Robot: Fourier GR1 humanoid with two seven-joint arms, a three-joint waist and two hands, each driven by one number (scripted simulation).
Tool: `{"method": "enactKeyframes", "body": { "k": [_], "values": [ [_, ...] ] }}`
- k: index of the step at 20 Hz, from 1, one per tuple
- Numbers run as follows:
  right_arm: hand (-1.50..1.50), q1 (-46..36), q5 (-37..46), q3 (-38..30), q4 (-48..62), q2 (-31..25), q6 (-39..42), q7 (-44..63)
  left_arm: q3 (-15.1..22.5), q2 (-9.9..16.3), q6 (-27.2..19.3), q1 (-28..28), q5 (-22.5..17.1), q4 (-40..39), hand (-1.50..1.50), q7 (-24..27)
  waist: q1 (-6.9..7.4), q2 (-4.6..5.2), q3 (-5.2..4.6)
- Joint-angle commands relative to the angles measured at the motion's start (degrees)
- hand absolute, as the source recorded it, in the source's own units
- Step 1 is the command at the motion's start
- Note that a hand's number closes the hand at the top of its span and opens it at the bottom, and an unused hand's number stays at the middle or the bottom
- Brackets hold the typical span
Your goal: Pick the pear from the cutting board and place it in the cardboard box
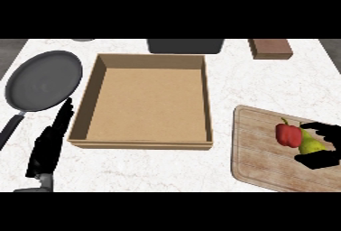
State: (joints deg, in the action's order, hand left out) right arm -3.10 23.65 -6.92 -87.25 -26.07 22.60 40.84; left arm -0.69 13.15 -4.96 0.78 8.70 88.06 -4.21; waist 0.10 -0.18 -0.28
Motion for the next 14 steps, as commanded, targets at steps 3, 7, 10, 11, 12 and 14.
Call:
{"method": "enactKeyframes", "body": {
  "k": [3,7,10,11,12,14],
  "values": [
    [1.5,0.79,8.74,1.26,0.21,-0.83,-5.07,-3.67,0.25,-0.22,1.2,3.61,0.41,4.82,0.0,-1.07,0.15,0.12,0.29],
    [1.5,-0.59,14.79,2.62,3.58,-0.39,-10.21,-7.33,0.04,-2.4,-1.61,-4.01,2.71,-0.79,0.0,-2.07,-0.14,0.23,0.3],
    [1.5,-10.3,15.08,9.21,4.01,-4.11,-5.12,-16.4,1.28,-1.39,1.18,-2.15,1.43,1.59,0.0,-1.72,3.63,1.03,0.43],
    [1.5,-11.8,15.2,12.6,2.09,-4.98,-2.8,-20.51,2.29,-1.98,1.49,-2.63,1.53,1.48,0.0,-1.83,5.4,1.41,0.47],
    [1.5,-14.25,15.77,15.0,0.85,-6.22,-1.07,-23.48,2.95,-2.1,2.28,-2.65,1.3,1.23,0.0,-1.16,7.5,1.8,0.39],
    [1.5,-18.48,16.01,18.72,-1.0,-7.44,0.82,-30.06,4.37,-2.13,3.19,-3.97,1.73,1.67,0.0,-0.8,11.18,2.6,0.43]
  ]
}}
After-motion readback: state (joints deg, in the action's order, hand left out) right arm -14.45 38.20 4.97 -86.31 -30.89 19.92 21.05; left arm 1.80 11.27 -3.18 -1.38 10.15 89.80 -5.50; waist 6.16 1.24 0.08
